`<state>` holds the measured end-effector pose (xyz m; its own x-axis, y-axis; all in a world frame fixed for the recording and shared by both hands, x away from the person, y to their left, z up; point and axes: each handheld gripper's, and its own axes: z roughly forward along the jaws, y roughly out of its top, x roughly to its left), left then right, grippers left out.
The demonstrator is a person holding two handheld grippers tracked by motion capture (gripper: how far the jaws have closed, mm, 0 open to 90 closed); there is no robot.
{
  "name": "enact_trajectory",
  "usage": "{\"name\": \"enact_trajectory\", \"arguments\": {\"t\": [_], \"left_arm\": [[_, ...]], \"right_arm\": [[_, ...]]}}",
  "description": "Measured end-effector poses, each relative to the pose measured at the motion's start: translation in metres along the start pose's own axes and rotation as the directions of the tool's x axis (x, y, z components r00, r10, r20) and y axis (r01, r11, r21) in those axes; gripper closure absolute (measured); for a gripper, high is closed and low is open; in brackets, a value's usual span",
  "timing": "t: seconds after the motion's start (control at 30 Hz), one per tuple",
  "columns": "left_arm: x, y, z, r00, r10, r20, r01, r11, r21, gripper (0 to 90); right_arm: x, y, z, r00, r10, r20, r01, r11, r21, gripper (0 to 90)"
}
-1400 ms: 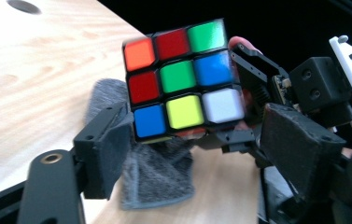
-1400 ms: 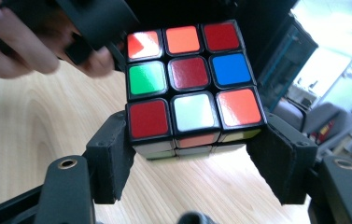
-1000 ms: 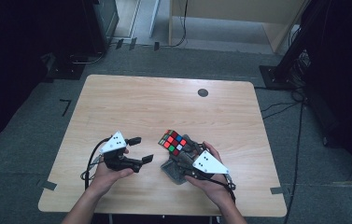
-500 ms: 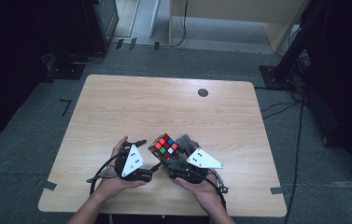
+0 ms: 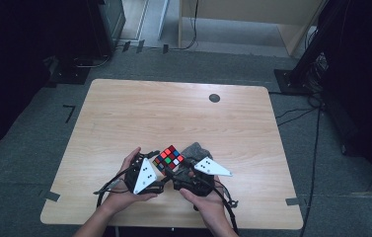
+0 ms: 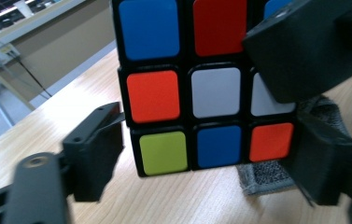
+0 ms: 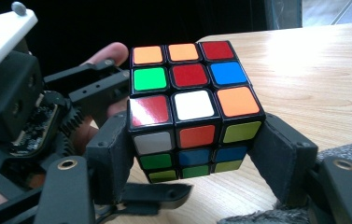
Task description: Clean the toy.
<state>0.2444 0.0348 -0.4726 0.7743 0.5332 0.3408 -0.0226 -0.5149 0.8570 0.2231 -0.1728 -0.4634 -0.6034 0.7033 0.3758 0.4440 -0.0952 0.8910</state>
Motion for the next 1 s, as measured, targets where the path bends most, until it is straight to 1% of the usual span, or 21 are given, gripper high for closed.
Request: {"name": "enact_trajectory", "arguments": {"t": [0.07,0.13,0.2,0.27,0.3,0.37,0.43,0.47,0.5,0.53,0.57,0.6,0.63,0.67,0.7,0.73,0.77,0.87,0.93,0.97,1.0], "left_arm": [[0.000,-0.001,-0.001,0.9999,0.004,0.013,-0.004,1.0000,-0.005,25.3],[0.000,-0.002,-0.002,1.0000,0.005,0.004,-0.005,0.9999,-0.011,30.3],[0.003,-0.002,-0.003,0.9995,-0.020,0.024,0.020,0.9997,-0.016,33.0],[0.007,-0.003,-0.004,0.9985,-0.051,0.017,0.052,0.9985,-0.019,33.4],[0.010,-0.004,-0.005,0.9978,-0.065,0.015,0.065,0.9977,-0.019,33.4],[0.019,-0.007,-0.008,0.9929,-0.117,0.022,0.117,0.9929,-0.018,33.5],[0.026,-0.010,-0.010,0.9865,-0.163,0.019,0.163,0.9864,-0.022,33.5],[0.029,-0.010,-0.011,0.9840,-0.177,0.022,0.177,0.9838,-0.026,33.5],[0.030,-0.011,-0.012,0.9821,-0.187,0.023,0.187,0.9819,-0.027,33.5],[0.031,-0.011,-0.012,0.9812,-0.191,0.023,0.192,0.9810,-0.028,33.5],[0.032,-0.011,-0.013,0.9805,-0.195,0.023,0.196,0.9802,-0.029,33.5],[0.032,-0.011,-0.013,0.9797,-0.199,0.028,0.199,0.9794,-0.030,33.5],[0.032,-0.011,-0.013,0.9795,-0.199,0.031,0.200,0.9793,-0.031,33.5],[0.032,-0.010,-0.014,0.9792,-0.200,0.035,0.201,0.9791,-0.031,33.5],[0.032,-0.010,-0.014,0.9788,-0.201,0.040,0.202,0.9788,-0.031,33.5],[0.033,-0.010,-0.014,0.9773,-0.205,0.051,0.207,0.9777,-0.034,33.5],[0.033,-0.010,-0.014,0.9765,-0.208,0.056,0.210,0.9771,-0.035,33.5],[0.034,-0.010,-0.016,0.9746,-0.214,0.065,0.217,0.9755,-0.036,33.5],[0.035,-0.010,-0.017,0.9711,-0.228,0.072,0.231,0.9722,-0.040,33.5],[0.036,-0.010,-0.017,0.9700,-0.231,0.076,0.235,0.9713,-0.040,33.5],[0.036,-0.010,-0.017,0.9687,-0.234,0.082,0.238,0.9705,-0.039,33.5]], "right_arm": [[0.001,0.000,0.001,1.0000,-0.001,-0.004,0.001,1.000,0.002,33.4],[-0.001,-0.001,0.002,0.9998,0.012,-0.013,-0.012,1.000,0.003,33.2],[-0.006,0.000,0.002,0.9991,0.022,-0.036,-0.022,1.000,0.008,32.5],[-0.010,0.002,-0.001,0.9987,0.007,-0.050,-0.007,1.000,0.005,27.9],[-0.012,0.005,-0.003,0.9984,-0.008,-0.056,0.007,1.000,-0.016,27.6],[-0.018,0.010,-0.010,0.9974,-0.019,-0.070,0.014,0.997,-0.078,28.0],[-0.026,0.015,-0.016,0.9984,-0.045,-0.035,0.040,0.992,-0.123,28.5],[-0.032,0.015,-0.018,0.9947,-0.100,0.025,0.102,0.987,-0.124,29.6],[-0.037,0.013,-0.017,0.9843,-0.155,0.085,0.162,0.982,-0.095,30.5],[-0.042,0.009,-0.015,0.9687,-0.207,0.137,0.214,0.976,-0.041,30.6],[-0.047,0.005,-0.012,0.9559,-0.242,0.166,0.245,0.970,0.003,30.7],[-0.053,-0.001,-0.009,0.9516,-0.251,0.177,0.245,0.968,0.057,30.8],[-0.059,-0.007,-0.003,0.9618,-0.220,0.163,0.202,0.972,0.122,31.1],[-0.061,-0.011,0.000,0.9637,-0.214,0.159,0.189,0.969,0.158,31.3],[-0.063,-0.017,0.005,0.9609,-0.224,0.163,0.188,0.960,0.207,32.7],[-0.064,-0.020,0.008,0.9570,-0.239,0.164,0.196,0.950,0.242,33.5],[-0.064,-0.026,0.012,0.9486,-0.271,0.163,0.213,0.929,0.303,33.8],[-0.065,-0.032,0.018,0.9270,-0.328,0.182,0.242,0.894,0.378,39.0],[-0.065,-0.032,0.017,0.9288,-0.320,0.188,0.234,0.898,0.373,42.3],[-0.066,-0.032,0.017,0.9298,-0.320,0.182,0.234,0.895,0.379,44.2],[-0.066,-0.032,0.017,0.9272,-0.329,0.179,0.241,0.890,0.387,47.0]]}}
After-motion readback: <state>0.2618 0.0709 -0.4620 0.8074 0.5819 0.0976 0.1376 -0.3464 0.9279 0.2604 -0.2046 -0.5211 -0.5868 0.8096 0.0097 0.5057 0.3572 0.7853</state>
